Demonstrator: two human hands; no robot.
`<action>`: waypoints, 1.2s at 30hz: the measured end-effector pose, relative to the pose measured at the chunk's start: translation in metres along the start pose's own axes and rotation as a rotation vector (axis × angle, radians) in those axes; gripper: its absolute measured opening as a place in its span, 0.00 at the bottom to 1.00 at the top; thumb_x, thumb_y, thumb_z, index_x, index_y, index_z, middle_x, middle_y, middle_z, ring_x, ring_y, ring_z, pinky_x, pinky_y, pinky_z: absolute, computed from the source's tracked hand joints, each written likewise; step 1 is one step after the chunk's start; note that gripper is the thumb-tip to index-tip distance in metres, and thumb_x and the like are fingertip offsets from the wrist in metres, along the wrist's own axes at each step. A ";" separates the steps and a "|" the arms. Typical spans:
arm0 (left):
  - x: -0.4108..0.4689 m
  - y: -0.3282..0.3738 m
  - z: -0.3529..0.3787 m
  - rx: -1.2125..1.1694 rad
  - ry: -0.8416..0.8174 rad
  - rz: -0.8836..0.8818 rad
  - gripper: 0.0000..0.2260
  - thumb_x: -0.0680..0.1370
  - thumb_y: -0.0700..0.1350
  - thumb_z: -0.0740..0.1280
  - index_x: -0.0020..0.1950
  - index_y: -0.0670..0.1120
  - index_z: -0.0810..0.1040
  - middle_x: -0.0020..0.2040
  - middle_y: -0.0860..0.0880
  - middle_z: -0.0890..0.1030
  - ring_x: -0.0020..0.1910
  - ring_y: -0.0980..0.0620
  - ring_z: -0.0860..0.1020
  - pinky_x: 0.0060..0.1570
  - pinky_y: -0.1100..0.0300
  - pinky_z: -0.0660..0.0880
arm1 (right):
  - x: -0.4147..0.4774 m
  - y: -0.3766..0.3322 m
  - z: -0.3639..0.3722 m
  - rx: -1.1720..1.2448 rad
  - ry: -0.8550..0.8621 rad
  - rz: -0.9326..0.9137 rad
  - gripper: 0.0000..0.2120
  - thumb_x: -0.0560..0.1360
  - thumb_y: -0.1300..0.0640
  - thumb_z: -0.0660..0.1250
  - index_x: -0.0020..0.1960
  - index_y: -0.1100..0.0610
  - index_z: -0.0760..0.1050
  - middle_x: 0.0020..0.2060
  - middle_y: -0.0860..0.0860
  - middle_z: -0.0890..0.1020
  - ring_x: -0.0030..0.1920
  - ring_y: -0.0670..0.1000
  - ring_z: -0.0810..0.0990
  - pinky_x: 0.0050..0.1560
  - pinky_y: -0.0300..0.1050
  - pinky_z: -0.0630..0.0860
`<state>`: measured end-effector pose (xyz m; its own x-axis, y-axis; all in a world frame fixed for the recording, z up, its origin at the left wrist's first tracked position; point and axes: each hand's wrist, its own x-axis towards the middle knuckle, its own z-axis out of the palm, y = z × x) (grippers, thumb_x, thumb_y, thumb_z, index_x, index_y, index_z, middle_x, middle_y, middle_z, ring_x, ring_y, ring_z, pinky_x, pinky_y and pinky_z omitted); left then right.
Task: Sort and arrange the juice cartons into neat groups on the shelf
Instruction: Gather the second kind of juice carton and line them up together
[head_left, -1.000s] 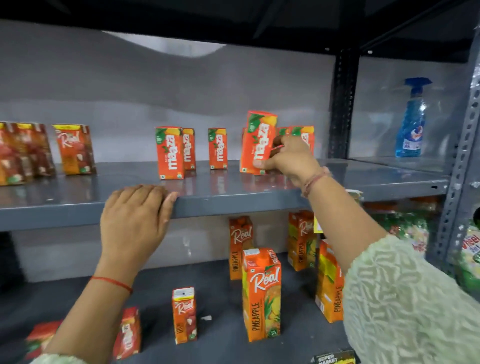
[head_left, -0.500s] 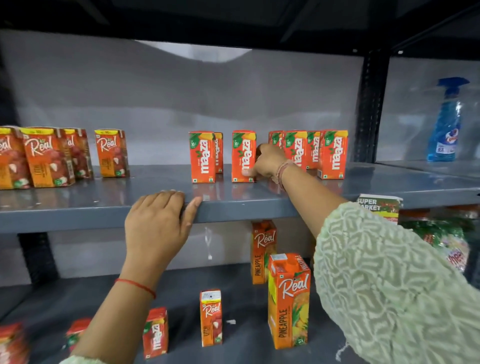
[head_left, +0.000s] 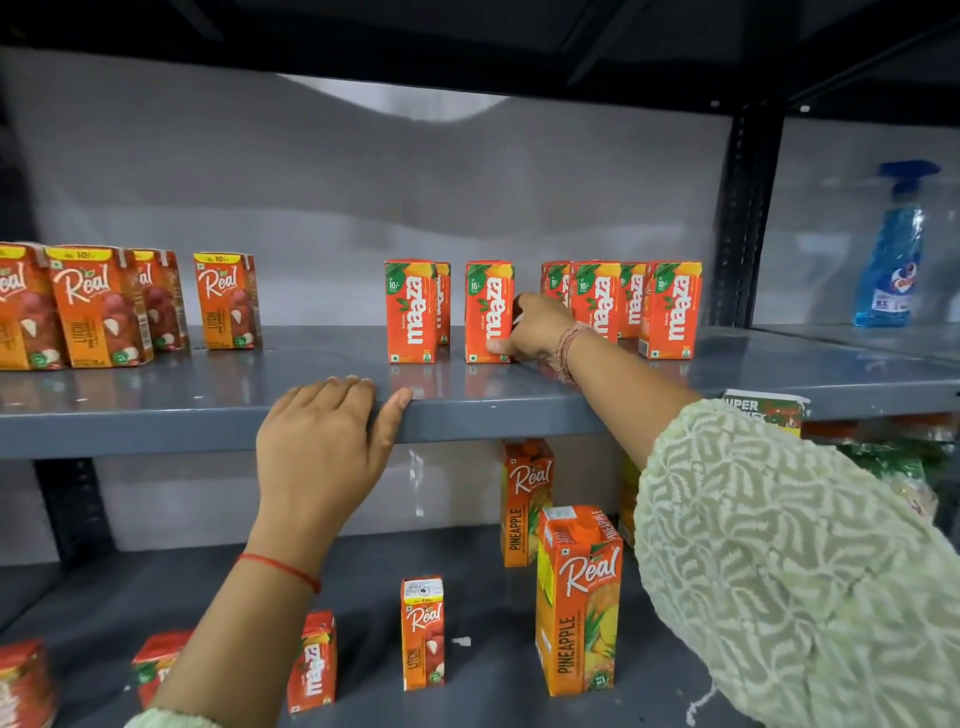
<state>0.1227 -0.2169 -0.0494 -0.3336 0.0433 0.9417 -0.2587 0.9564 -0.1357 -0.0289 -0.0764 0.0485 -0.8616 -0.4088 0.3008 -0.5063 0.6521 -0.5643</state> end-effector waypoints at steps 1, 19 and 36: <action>0.000 0.000 0.000 0.001 0.000 0.001 0.28 0.80 0.56 0.52 0.39 0.39 0.83 0.36 0.42 0.84 0.34 0.42 0.82 0.37 0.55 0.77 | 0.000 0.000 0.000 -0.003 0.002 -0.001 0.27 0.71 0.55 0.71 0.67 0.60 0.67 0.65 0.57 0.75 0.65 0.57 0.74 0.66 0.51 0.70; 0.001 0.001 -0.001 -0.015 0.028 -0.001 0.30 0.80 0.57 0.49 0.37 0.40 0.83 0.34 0.43 0.84 0.32 0.43 0.82 0.35 0.57 0.76 | -0.003 -0.003 0.005 -0.048 -0.003 -0.066 0.27 0.72 0.53 0.70 0.68 0.60 0.66 0.66 0.56 0.74 0.66 0.57 0.73 0.66 0.50 0.69; 0.003 0.002 -0.009 -0.043 -0.114 -0.014 0.32 0.80 0.58 0.47 0.39 0.40 0.84 0.36 0.43 0.85 0.33 0.44 0.82 0.36 0.57 0.77 | -0.008 -0.004 0.004 -0.010 -0.015 -0.042 0.27 0.73 0.53 0.69 0.67 0.60 0.66 0.66 0.57 0.74 0.65 0.57 0.74 0.66 0.51 0.69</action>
<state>0.1290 -0.2120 -0.0437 -0.4314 -0.0013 0.9021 -0.2257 0.9683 -0.1066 -0.0204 -0.0781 0.0455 -0.8389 -0.4457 0.3123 -0.5426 0.6403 -0.5437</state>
